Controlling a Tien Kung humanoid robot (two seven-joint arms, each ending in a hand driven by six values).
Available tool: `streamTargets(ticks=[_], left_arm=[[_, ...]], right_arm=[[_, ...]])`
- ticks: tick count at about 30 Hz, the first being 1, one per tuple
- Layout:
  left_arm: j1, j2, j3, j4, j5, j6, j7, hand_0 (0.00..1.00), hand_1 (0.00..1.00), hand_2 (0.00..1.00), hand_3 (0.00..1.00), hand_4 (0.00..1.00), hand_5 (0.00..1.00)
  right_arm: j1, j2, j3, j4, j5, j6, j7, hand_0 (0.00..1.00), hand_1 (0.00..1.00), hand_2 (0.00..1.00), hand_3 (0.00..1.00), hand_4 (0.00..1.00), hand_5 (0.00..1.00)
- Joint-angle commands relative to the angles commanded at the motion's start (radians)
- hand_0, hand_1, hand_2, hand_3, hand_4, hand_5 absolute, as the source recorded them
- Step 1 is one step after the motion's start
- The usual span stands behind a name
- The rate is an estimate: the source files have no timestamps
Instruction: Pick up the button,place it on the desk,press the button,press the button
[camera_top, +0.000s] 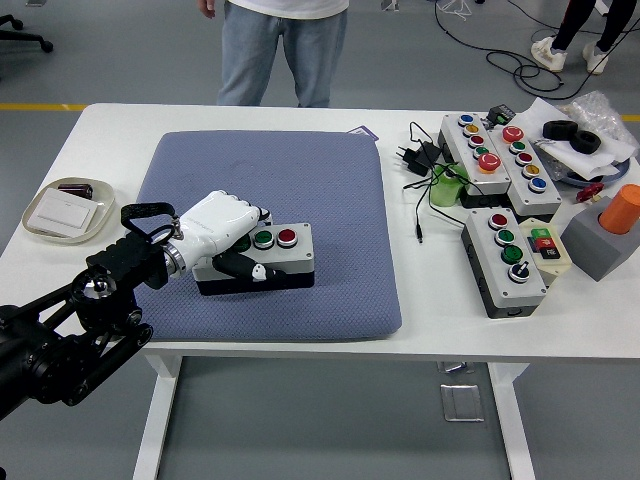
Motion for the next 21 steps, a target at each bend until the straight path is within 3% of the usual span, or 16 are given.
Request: streamTargets(ticks=[2, 3, 9, 10, 15, 16, 21], left_arm=[[0.000, 0.006, 0.000, -0.010, 0.000, -0.007, -0.008, 0.355, 0.344, 0.323, 0.413, 0.689, 0.036], [0.000, 0.006, 0.000, -0.011, 0.000, -0.008, -0.009, 0.386, 0.455, 0.439, 0.504, 0.632, 0.293], [0.000, 0.012, -0.003, -0.024, 0.000, -0.011, -0.024, 0.386, 0.455, 0.439, 0.504, 0.632, 0.293], [0.000, 0.012, -0.003, -0.024, 0.000, -0.010, -0.026, 0.404, 0.574, 0.604, 0.651, 0.865, 0.433], [-0.002, 0.010, 0.002, -0.022, 0.000, 0.035, -0.051, 0.404, 0.574, 0.604, 0.651, 0.865, 0.433], [-0.002, 0.009, 0.003, -0.021, 0.000, 0.038, -0.052, 0.428, 0.620, 0.685, 0.721, 0.915, 0.434], [-0.004, 0.006, 0.003, -0.011, 0.000, 0.051, -0.054, 0.428, 0.620, 0.685, 0.721, 0.915, 0.434]], right_arm=[[0.004, 0.001, -0.003, 0.000, 0.007, 0.000, 0.003, 0.770, 0.732, 0.767, 0.640, 0.393, 0.110], [0.005, 0.001, -0.003, 0.000, 0.007, 0.000, 0.003, 0.772, 0.729, 0.763, 0.640, 0.393, 0.109], [0.007, 0.001, 0.005, 0.000, 0.001, 0.000, 0.005, 0.772, 0.729, 0.763, 0.640, 0.393, 0.109], [0.007, 0.001, 0.005, 0.000, 0.001, 0.000, 0.005, 0.769, 0.729, 0.763, 0.639, 0.394, 0.108], [0.008, 0.000, 0.010, 0.000, -0.007, -0.001, 0.006, 0.769, 0.729, 0.763, 0.639, 0.394, 0.108], [0.008, 0.000, 0.011, 0.000, -0.008, -0.001, 0.006, 0.766, 0.727, 0.761, 0.636, 0.395, 0.108], [0.009, 0.000, 0.013, 0.000, -0.010, -0.002, 0.006, 0.766, 0.727, 0.761, 0.636, 0.395, 0.108]])
